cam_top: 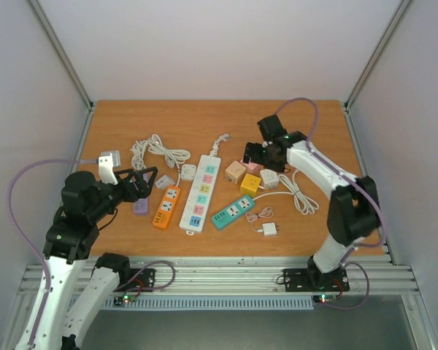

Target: Insert the plug

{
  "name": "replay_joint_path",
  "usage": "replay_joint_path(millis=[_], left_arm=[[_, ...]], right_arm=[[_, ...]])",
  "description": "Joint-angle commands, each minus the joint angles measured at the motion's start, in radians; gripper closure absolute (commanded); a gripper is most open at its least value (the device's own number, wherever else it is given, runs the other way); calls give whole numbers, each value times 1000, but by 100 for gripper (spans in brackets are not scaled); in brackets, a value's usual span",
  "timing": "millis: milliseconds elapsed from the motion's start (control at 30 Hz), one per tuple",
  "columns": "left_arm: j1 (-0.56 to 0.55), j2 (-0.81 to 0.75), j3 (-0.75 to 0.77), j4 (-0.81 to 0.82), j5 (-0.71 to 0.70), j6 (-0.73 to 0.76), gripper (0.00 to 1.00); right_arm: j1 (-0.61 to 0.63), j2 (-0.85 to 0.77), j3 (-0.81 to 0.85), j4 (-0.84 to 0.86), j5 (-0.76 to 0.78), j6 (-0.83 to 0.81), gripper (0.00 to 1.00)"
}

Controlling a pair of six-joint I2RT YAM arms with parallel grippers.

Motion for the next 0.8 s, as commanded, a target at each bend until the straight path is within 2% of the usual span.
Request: replay_joint_path(millis=[0,233,400,533,767], left_arm=[[6,13,-11,54,35,0,1],[6,41,-32,65,45,-20,1],[6,73,-6,25,26,-26,1],[6,95,5,-9,27,-12,0],[6,108,-32,57,73,-44,1]], right_arm=[[18,141,132,10,132,-16,2],[28,366,370,-105,219,34,2],[32,485,478,-203,253,74,2],[42,533,509,-243,226,98,4],[56,545,496,-282,180,145,10]])
